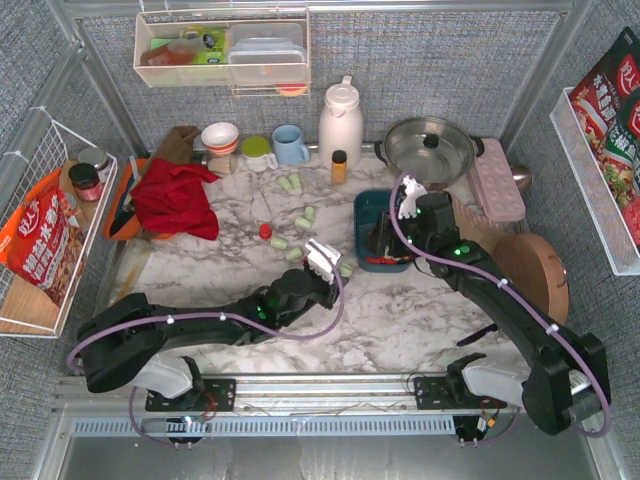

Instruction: Mix the coffee capsules in the storage basket

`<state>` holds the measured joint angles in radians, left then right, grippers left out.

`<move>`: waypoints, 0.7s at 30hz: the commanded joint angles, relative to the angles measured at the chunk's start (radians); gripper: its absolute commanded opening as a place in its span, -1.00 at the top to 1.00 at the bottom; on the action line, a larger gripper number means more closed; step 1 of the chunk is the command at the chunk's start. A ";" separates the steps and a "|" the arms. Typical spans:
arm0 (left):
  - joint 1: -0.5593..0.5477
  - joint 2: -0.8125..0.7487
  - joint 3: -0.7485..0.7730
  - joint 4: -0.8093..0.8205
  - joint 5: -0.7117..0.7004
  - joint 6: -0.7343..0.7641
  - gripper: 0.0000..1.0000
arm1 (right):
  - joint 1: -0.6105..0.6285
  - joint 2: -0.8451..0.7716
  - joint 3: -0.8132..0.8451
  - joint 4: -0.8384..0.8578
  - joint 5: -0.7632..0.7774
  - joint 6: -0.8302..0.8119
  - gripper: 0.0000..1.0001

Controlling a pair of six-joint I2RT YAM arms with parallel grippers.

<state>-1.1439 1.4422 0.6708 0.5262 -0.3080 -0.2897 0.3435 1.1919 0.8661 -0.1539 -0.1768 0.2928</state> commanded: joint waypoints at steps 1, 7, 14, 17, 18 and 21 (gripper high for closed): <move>0.000 -0.028 -0.096 0.368 0.137 0.284 0.42 | 0.011 -0.055 -0.010 0.030 -0.220 0.134 -0.34; 0.000 0.005 -0.115 0.494 0.145 0.337 0.42 | 0.028 -0.064 -0.011 0.046 -0.295 0.172 -0.44; -0.001 0.022 -0.147 0.609 0.150 0.351 0.43 | 0.055 -0.055 -0.006 0.028 -0.310 0.172 -0.44; -0.001 0.021 -0.148 0.622 0.146 0.361 0.43 | 0.069 -0.051 0.000 0.026 -0.314 0.174 -0.36; 0.000 0.021 -0.148 0.624 0.144 0.363 0.43 | 0.075 -0.049 0.002 0.025 -0.315 0.174 -0.31; -0.001 0.018 -0.144 0.623 0.143 0.365 0.42 | 0.089 -0.042 0.004 0.027 -0.315 0.179 -0.17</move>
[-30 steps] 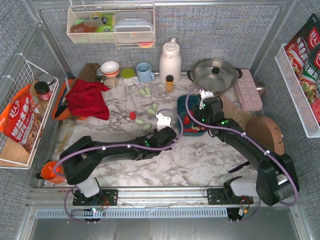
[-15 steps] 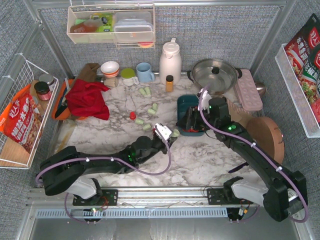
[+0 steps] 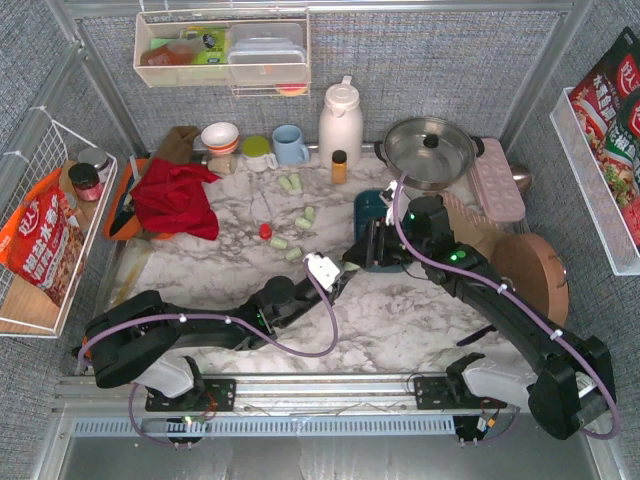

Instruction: Mix the coffee capsules in the storage basket

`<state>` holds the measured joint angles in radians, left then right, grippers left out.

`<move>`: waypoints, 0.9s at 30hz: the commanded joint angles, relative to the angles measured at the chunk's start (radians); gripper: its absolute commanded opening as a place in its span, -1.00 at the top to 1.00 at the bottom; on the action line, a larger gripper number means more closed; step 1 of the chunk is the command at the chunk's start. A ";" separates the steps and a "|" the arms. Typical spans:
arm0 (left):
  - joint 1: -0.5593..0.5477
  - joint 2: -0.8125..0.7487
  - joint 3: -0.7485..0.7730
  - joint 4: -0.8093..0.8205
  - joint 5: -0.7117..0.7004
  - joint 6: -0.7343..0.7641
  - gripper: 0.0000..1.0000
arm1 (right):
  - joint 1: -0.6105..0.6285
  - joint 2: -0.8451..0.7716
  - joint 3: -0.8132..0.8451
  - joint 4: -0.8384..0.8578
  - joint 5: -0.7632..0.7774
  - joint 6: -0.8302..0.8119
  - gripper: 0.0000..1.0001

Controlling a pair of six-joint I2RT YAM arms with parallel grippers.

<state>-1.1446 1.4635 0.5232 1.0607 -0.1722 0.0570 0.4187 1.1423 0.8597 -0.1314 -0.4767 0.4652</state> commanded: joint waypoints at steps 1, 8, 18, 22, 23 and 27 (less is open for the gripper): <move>0.000 -0.004 0.004 0.089 0.006 0.018 0.41 | 0.016 0.009 0.010 0.005 -0.016 0.008 -0.13; -0.001 -0.009 0.003 0.075 -0.037 0.014 0.33 | 0.030 0.020 0.016 -0.011 -0.014 0.010 0.03; 0.001 -0.012 0.005 0.052 -0.125 0.005 -0.27 | 0.033 0.039 0.031 -0.043 0.017 0.001 0.49; 0.000 -0.022 -0.008 0.032 -0.168 -0.017 -0.97 | 0.028 0.046 0.042 -0.045 0.100 -0.018 0.54; 0.001 -0.023 -0.010 0.013 -0.184 -0.029 -0.99 | 0.025 0.049 0.049 -0.052 0.140 -0.033 0.54; 0.000 -0.028 -0.001 -0.122 -0.274 -0.092 -0.99 | 0.009 0.073 0.069 -0.076 0.344 -0.116 0.55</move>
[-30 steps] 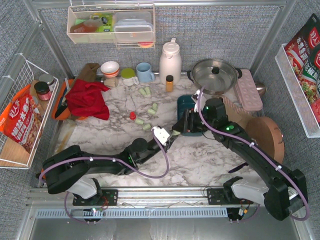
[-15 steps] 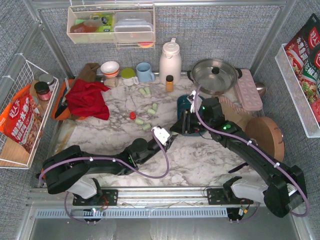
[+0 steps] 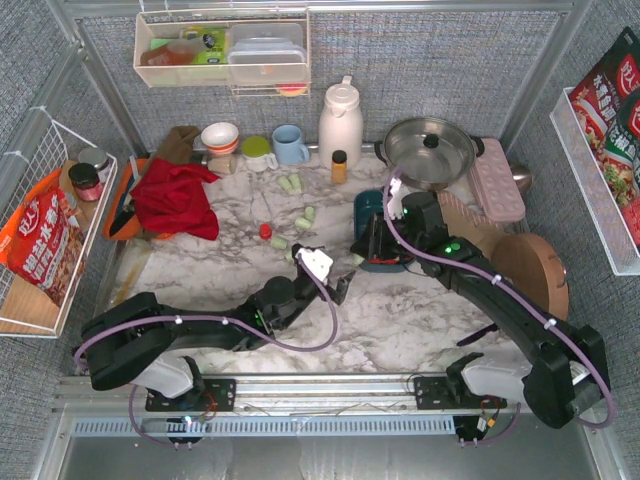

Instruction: Mix the coffee capsules in the storage basket

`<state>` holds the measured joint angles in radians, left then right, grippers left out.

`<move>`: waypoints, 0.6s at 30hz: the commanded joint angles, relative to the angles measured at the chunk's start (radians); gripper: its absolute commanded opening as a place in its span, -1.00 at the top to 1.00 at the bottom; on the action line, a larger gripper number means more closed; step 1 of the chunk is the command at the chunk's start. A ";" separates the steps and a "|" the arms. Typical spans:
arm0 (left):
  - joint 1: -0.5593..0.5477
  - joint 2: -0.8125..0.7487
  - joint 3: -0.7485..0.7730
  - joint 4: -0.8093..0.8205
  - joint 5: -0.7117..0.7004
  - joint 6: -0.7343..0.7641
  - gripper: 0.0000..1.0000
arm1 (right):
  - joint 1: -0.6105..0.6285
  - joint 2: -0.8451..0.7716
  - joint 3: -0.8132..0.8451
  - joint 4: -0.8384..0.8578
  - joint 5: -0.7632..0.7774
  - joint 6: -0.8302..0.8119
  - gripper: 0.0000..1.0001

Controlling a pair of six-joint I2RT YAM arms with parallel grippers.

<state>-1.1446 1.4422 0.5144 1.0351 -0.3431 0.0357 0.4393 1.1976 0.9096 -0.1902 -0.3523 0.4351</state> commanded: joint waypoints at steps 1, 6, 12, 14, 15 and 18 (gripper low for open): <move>0.002 -0.002 0.015 -0.140 -0.132 -0.099 -0.99 | -0.017 0.028 0.022 -0.016 0.271 -0.107 0.54; 0.043 0.048 0.113 -0.447 -0.186 -0.254 -0.99 | -0.047 0.123 0.023 0.019 0.430 -0.183 0.28; 0.141 0.130 0.203 -0.661 0.016 -0.362 -0.62 | -0.084 0.241 0.045 0.034 0.403 -0.196 -0.04; 0.162 0.156 0.230 -0.698 0.057 -0.355 -0.52 | -0.087 0.244 0.043 0.030 0.393 -0.199 -0.10; 0.170 0.169 0.245 -0.717 0.073 -0.348 -0.48 | -0.087 0.242 0.043 0.027 0.392 -0.203 -0.12; 0.190 0.204 0.279 -0.761 0.120 -0.324 -0.42 | -0.089 0.220 0.038 0.006 0.402 -0.221 -0.22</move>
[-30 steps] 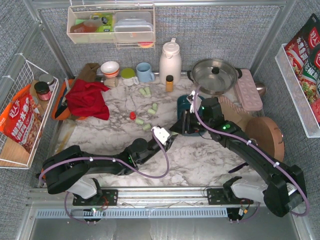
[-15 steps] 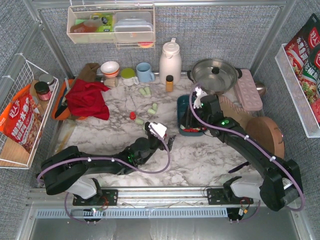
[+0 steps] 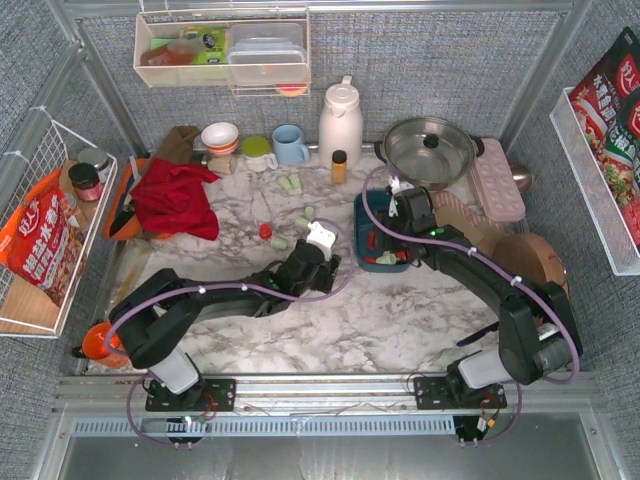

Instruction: Mix the coffee capsules in the storage basket

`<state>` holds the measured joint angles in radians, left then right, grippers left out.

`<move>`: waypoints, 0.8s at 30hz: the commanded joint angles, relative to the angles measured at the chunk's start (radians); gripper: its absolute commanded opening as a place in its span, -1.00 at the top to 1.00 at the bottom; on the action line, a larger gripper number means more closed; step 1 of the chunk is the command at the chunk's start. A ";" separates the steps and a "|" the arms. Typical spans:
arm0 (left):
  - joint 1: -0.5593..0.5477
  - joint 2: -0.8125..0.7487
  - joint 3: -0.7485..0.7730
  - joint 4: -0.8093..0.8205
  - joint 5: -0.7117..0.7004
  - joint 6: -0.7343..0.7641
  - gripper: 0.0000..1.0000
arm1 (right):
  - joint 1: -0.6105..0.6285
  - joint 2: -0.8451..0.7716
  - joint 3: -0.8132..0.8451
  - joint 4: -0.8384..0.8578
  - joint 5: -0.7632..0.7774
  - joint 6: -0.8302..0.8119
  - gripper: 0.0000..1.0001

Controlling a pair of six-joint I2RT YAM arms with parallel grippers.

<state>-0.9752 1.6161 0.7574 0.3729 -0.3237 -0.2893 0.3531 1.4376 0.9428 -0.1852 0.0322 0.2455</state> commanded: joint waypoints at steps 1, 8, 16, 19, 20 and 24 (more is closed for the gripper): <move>0.028 0.040 0.046 -0.105 0.117 0.007 -0.38 | -0.003 -0.029 0.003 -0.005 0.019 -0.038 -0.22; 0.065 0.140 0.147 -0.231 0.173 -0.003 -0.13 | -0.008 -0.099 -0.035 -0.007 0.004 -0.043 -0.23; 0.066 0.183 0.174 -0.251 0.221 0.009 0.02 | -0.012 -0.099 -0.038 -0.001 -0.028 -0.038 -0.23; 0.066 0.183 0.173 -0.252 0.239 0.018 0.09 | -0.012 -0.104 -0.035 -0.006 -0.041 -0.034 -0.23; 0.066 0.181 0.169 -0.247 0.245 0.025 0.15 | -0.013 -0.110 -0.034 -0.009 -0.046 -0.032 -0.23; 0.064 0.124 0.120 -0.171 0.260 0.060 0.34 | -0.012 -0.157 -0.037 -0.021 -0.096 -0.014 -0.23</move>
<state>-0.9100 1.7832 0.9115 0.1459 -0.0994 -0.2657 0.3408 1.3170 0.9028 -0.2005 -0.0090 0.2092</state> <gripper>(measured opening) 0.372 0.615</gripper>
